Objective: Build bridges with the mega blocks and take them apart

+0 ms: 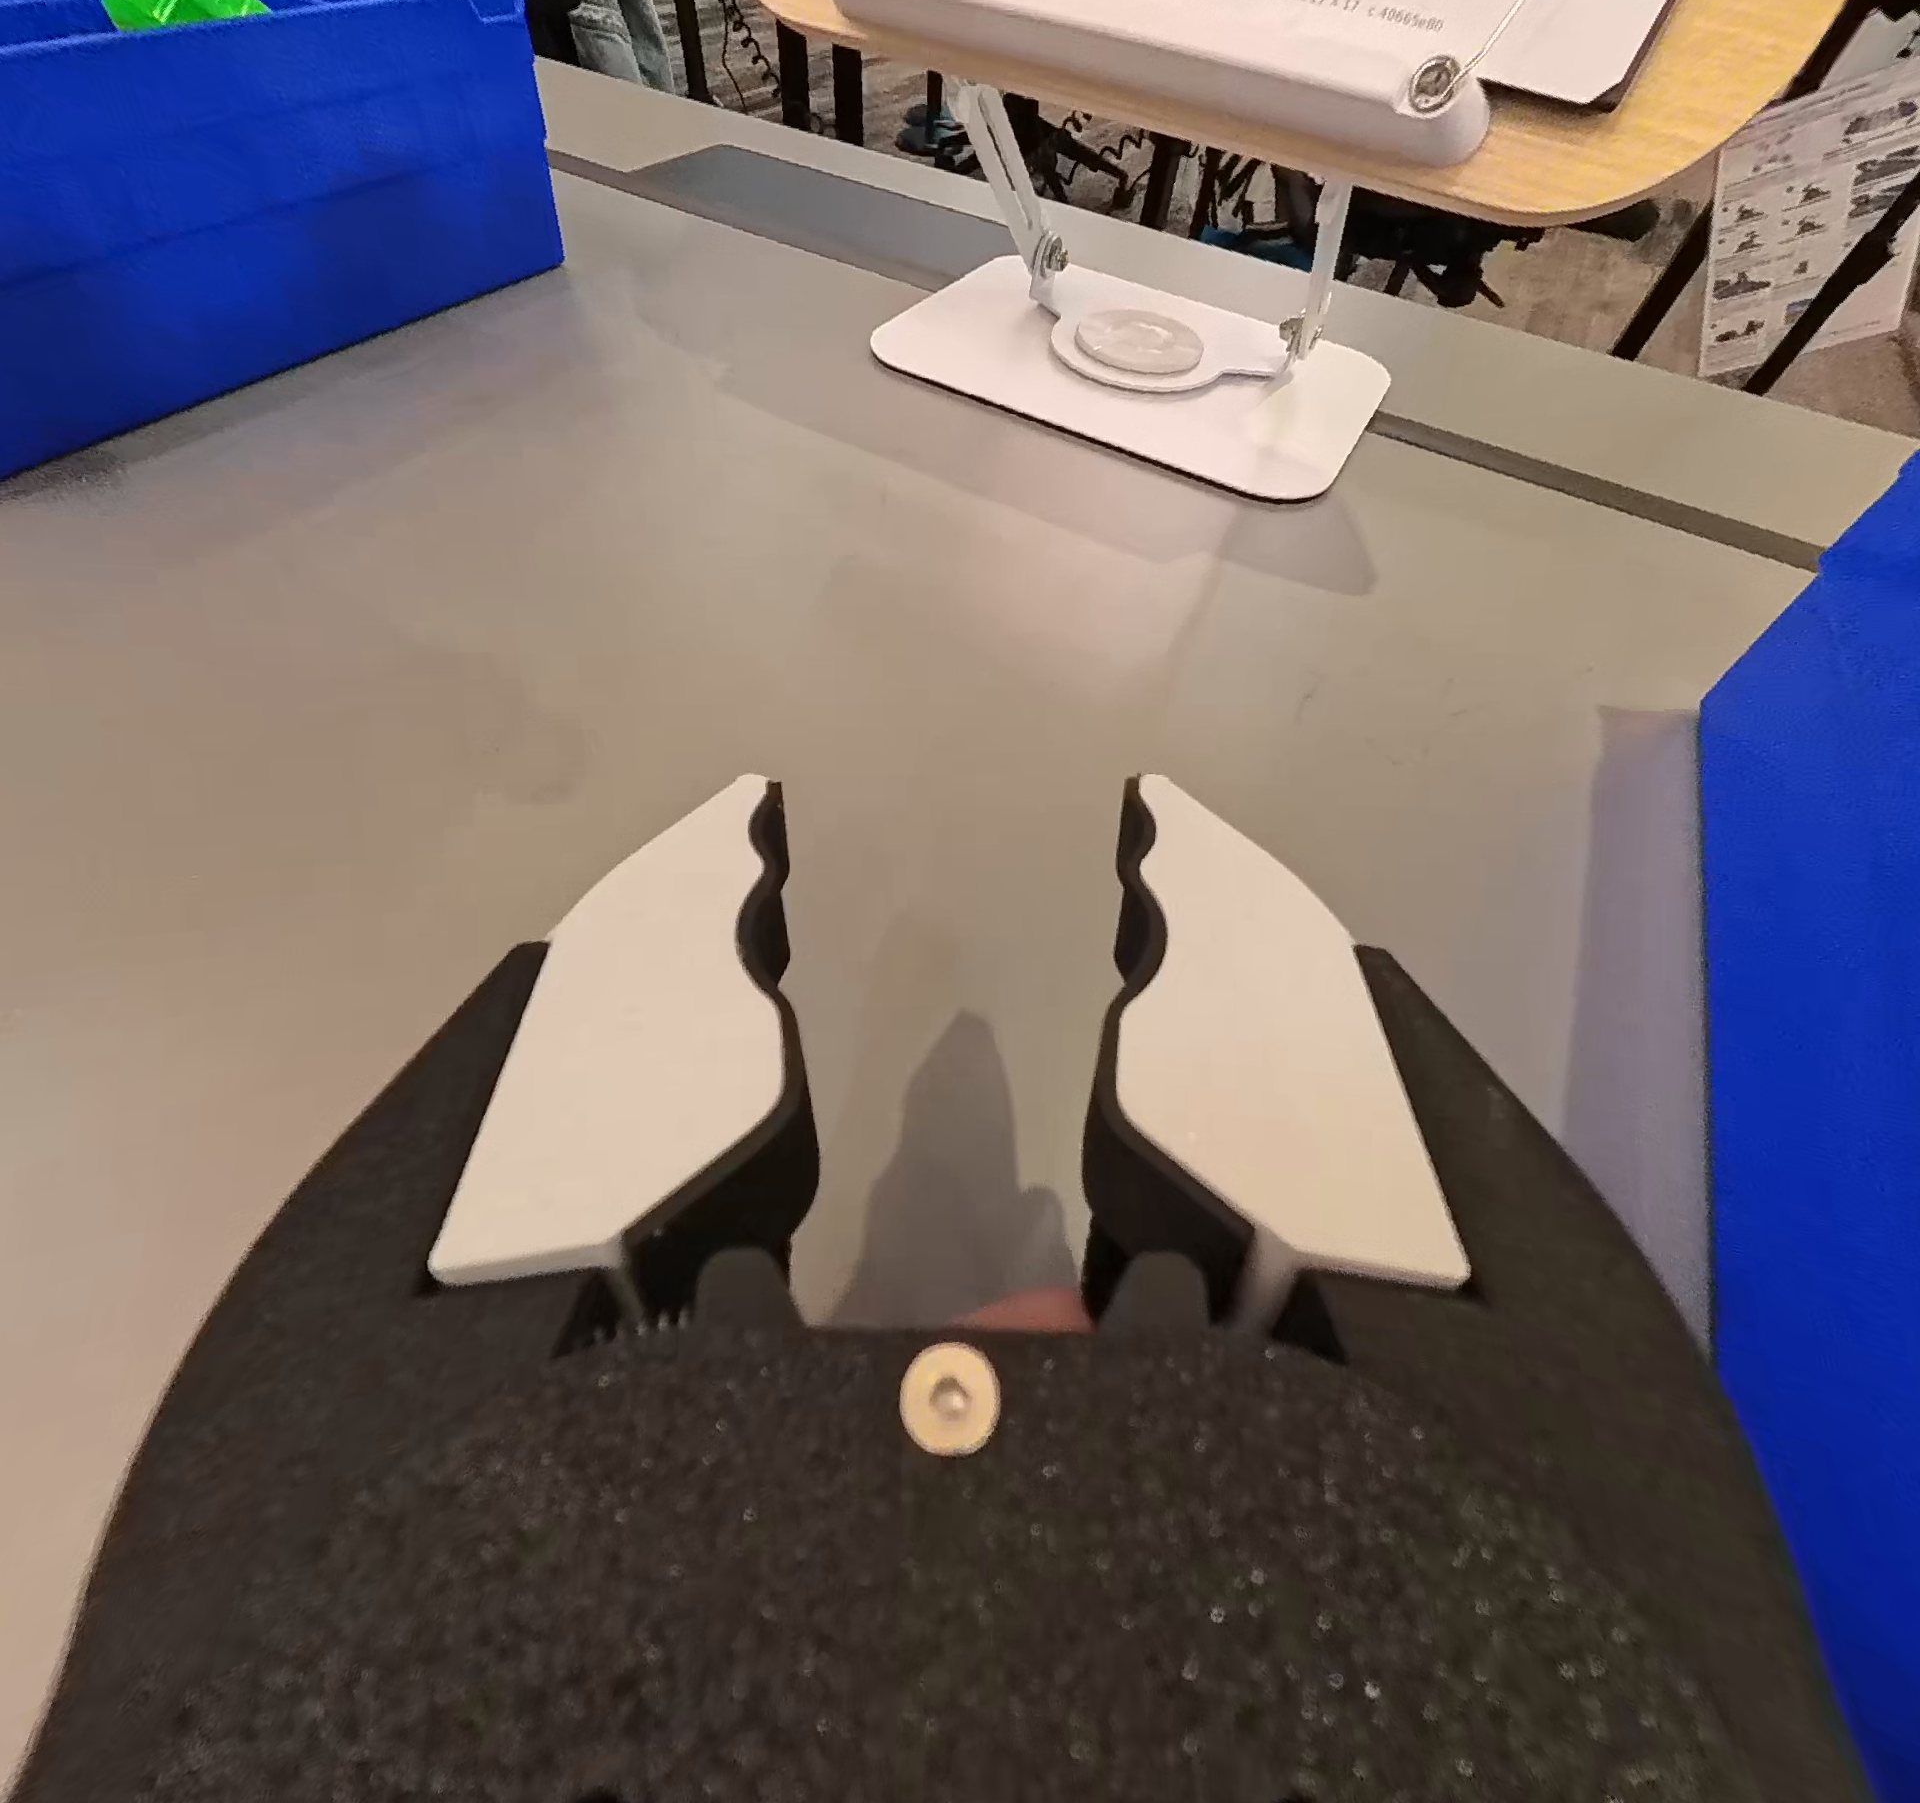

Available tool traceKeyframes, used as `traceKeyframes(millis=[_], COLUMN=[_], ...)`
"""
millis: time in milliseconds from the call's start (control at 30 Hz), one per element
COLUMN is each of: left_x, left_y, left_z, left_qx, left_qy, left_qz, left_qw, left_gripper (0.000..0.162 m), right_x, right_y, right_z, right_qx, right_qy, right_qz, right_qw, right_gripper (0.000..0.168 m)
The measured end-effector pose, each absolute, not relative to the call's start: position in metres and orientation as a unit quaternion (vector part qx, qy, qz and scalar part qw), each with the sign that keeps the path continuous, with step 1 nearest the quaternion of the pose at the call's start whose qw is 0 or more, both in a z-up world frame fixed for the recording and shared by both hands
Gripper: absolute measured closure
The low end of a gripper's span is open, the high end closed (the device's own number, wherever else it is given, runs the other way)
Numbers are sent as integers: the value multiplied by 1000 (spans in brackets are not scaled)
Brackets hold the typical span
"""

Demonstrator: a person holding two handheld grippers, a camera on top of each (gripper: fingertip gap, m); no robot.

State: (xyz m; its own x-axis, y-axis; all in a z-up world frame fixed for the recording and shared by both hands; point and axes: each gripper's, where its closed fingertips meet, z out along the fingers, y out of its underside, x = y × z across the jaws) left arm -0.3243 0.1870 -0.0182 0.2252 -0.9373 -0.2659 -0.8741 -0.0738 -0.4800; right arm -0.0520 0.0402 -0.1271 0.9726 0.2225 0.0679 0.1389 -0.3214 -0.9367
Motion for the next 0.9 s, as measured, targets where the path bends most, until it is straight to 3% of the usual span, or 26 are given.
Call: traceKeyframes(millis=[333, 833, 900], left_x=[-198, -182, -182], left_y=[167, 152, 155], left_z=[-148, -190, -188], left_qx=[-752, -754, -762], left_qy=[641, 648, 636], left_qz=[-32, -12, -13], left_qw=[149, 104, 119], left_gripper=[125, 125, 112], right_x=[-52, -53, -53], right_y=[37, 37, 38], right_z=[-122, -125, -125], right_qx=[-801, -806, -807], right_qy=[-110, -112, -113], right_qz=[47, 52, 52], right_qw=[587, 579, 577], right_gripper=[107, 107, 106])
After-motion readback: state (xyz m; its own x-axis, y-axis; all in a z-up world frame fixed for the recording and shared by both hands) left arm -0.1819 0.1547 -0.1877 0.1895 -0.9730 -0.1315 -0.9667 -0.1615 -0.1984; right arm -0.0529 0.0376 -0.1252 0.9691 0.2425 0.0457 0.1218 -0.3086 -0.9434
